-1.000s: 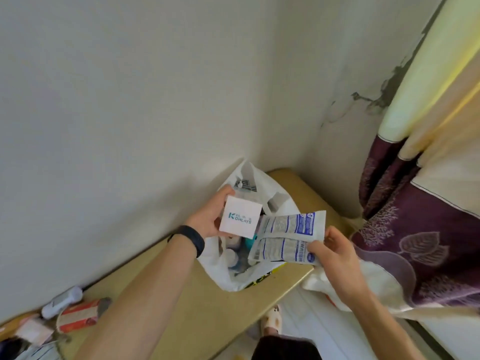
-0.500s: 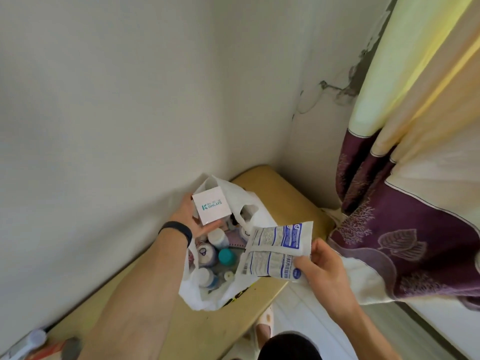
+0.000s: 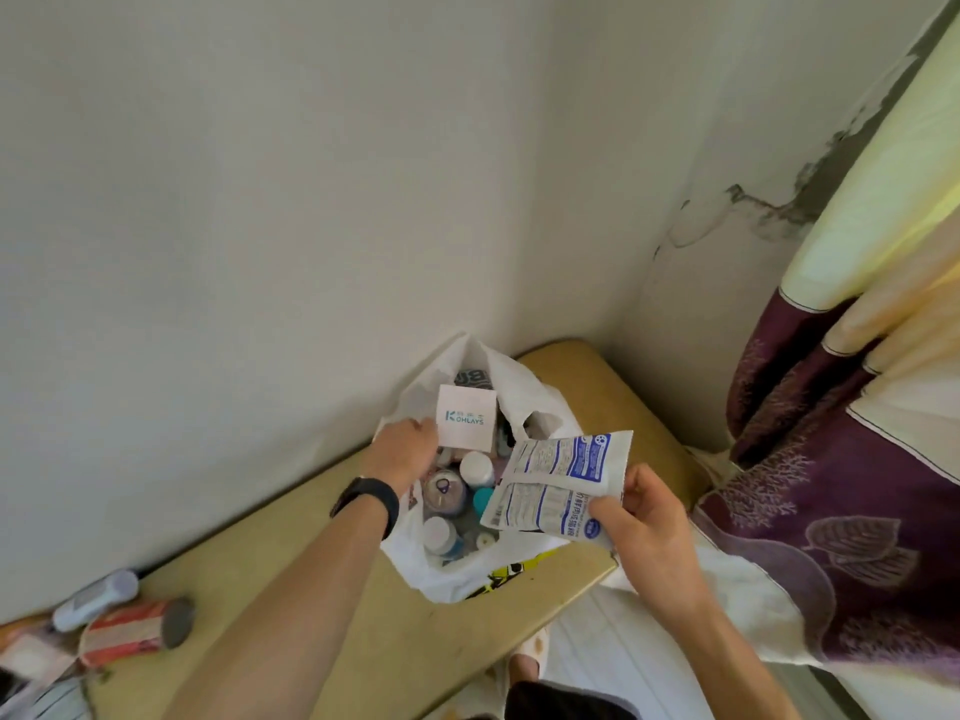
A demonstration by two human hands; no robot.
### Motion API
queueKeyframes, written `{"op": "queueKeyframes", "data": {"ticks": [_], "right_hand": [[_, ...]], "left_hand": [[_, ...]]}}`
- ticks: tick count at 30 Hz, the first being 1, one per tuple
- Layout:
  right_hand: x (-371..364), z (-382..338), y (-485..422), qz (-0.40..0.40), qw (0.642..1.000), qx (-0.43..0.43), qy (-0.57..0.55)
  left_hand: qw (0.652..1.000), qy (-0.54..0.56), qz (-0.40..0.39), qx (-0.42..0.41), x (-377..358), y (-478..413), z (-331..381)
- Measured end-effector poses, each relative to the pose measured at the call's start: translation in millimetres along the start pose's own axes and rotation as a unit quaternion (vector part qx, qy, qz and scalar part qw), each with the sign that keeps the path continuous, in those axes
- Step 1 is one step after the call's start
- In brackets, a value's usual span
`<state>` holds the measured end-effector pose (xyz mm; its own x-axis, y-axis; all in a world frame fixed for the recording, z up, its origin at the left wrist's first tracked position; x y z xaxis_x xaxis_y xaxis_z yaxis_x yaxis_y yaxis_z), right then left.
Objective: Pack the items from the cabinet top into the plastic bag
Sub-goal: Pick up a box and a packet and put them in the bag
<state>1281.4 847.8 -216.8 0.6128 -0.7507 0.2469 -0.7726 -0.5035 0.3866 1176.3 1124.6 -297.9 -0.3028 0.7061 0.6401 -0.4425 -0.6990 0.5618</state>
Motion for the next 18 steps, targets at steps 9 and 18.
{"op": "queueKeyframes", "data": {"ticks": [9,18], "right_hand": [[-42.3,-8.0,0.4,-0.071,0.993,0.018,0.096],[-130.8,-33.9,-8.2,-0.177,0.904,0.155,0.356]], "left_hand": [[0.878,-0.473,-0.077,-0.017,-20.5,54.7,-61.6],[0.988,-0.112,0.081,-0.075,46.5,99.8,-79.1]]}}
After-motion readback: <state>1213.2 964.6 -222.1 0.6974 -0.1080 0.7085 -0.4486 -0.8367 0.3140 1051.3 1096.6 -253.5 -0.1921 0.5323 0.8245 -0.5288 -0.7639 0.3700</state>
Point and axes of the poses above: each hand's wrist, its own y-axis away from the middle knuckle, its own x-axis out of the back of the hand, z = x × y, the point moved 7 cm from there along -y, towards the middle knuckle, and after that the axes turned 12 degrees about y, right-handed, at the moved point
